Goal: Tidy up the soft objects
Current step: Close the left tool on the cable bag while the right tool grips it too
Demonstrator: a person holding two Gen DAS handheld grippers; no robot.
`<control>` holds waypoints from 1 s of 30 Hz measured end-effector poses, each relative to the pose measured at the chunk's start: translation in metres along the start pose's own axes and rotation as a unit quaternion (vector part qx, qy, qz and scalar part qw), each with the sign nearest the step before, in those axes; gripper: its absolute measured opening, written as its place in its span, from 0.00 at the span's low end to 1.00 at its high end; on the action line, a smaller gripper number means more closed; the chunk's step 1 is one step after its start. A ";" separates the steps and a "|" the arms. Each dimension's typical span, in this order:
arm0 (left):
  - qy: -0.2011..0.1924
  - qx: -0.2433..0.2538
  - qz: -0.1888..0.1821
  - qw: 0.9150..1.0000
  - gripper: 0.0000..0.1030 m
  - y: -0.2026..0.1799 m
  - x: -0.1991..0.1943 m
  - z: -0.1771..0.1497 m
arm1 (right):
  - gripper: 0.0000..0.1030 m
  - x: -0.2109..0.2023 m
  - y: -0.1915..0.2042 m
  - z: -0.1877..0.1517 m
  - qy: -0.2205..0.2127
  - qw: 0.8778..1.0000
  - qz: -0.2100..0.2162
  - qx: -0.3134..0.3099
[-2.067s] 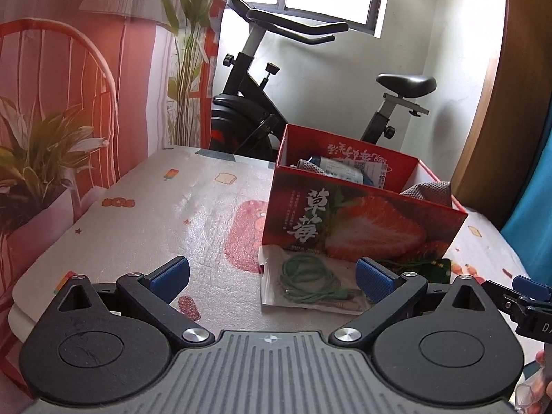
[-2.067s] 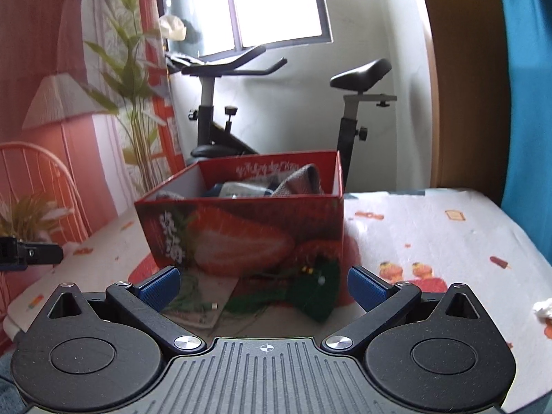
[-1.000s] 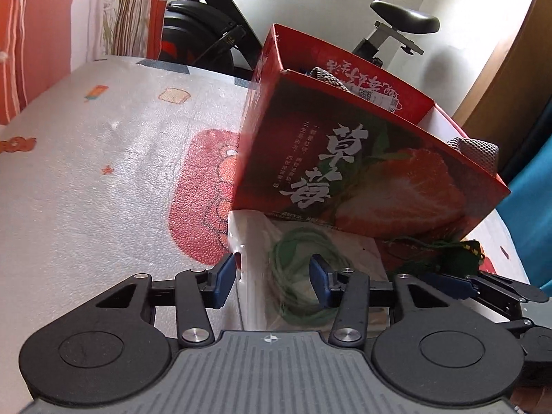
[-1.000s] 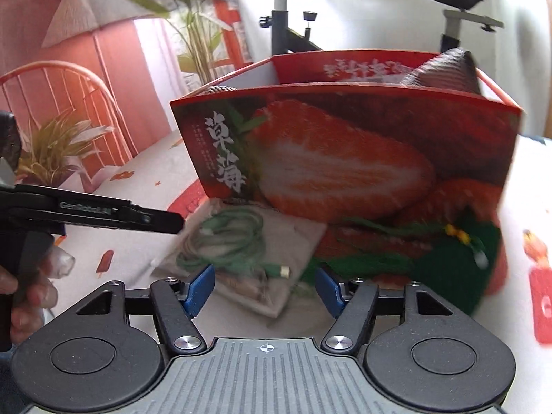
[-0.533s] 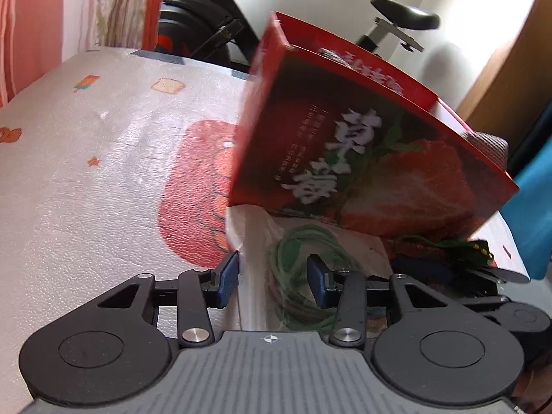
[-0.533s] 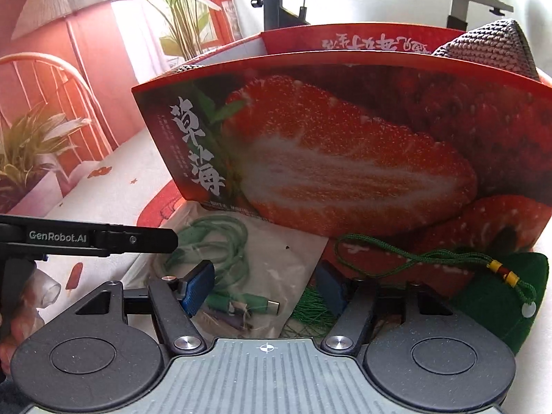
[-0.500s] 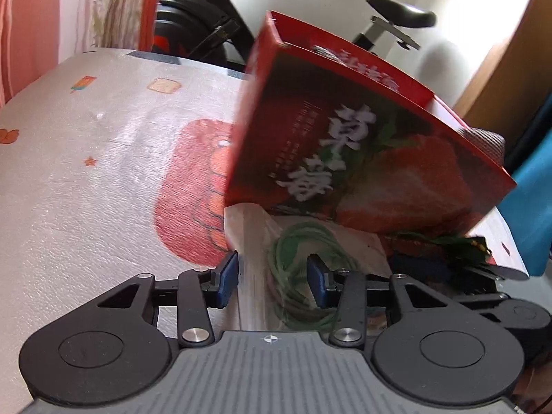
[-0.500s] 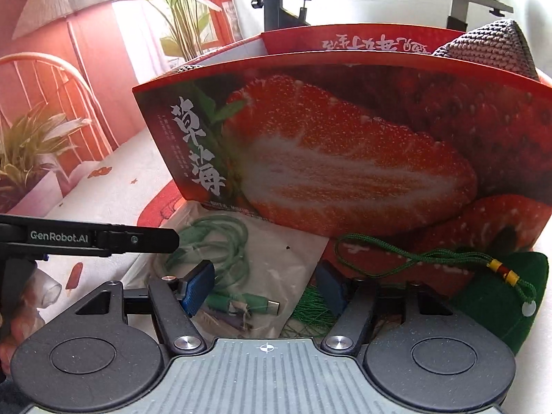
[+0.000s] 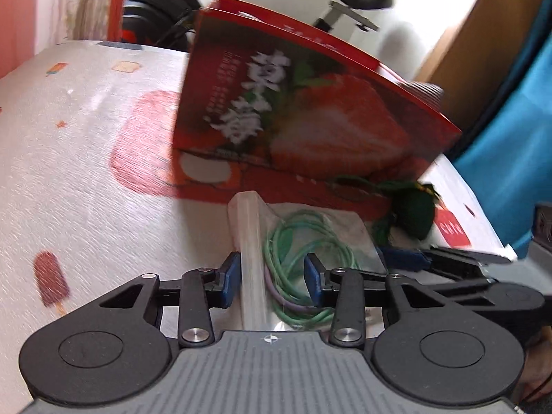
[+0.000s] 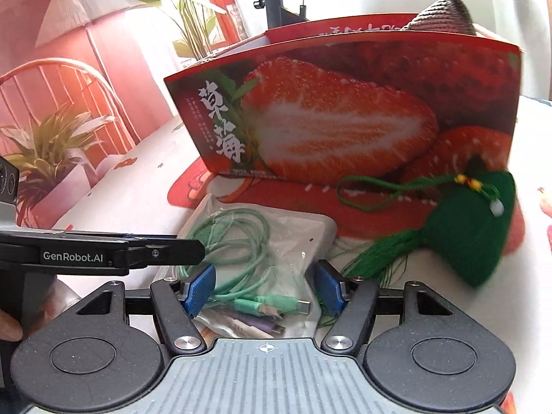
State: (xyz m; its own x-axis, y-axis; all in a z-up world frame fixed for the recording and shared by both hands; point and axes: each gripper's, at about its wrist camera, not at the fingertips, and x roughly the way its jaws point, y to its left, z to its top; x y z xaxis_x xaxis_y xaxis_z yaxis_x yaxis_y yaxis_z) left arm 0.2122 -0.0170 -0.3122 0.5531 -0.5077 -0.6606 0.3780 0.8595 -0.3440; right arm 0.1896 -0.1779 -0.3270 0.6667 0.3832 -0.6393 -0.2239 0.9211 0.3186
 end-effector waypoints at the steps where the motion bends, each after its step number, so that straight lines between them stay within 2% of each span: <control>1: 0.000 0.004 -0.003 1.000 0.41 -0.001 -0.001 -0.003 | 0.60 -0.003 0.002 -0.003 0.000 1.000 -0.002 -0.002; 7: -0.006 -0.009 -0.011 1.000 0.40 0.000 -0.006 -0.008 | 0.58 -0.018 0.007 -0.008 -0.006 1.000 -0.016 -0.010; 10: -0.013 -0.010 -0.006 1.000 0.36 -0.004 -0.013 -0.011 | 0.56 -0.024 0.008 -0.009 -0.017 1.000 -0.020 -0.015; 22: -0.051 0.005 0.005 0.999 0.36 -0.013 -0.034 -0.009 | 0.55 -0.047 0.028 -0.006 -0.058 0.995 -0.036 -0.071; 30: -0.059 0.014 0.008 0.998 0.36 -0.017 -0.038 -0.011 | 0.55 -0.048 0.030 -0.007 -0.062 0.995 -0.038 -0.070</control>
State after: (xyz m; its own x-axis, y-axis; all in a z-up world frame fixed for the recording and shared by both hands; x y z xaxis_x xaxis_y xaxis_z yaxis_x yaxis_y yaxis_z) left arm 0.1764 -0.0118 -0.2880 0.6418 -0.4984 -0.5829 0.3884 0.8666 -0.3134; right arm 0.1458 -0.1686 -0.2914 0.7660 0.3094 -0.5636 -0.2613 0.9507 0.1668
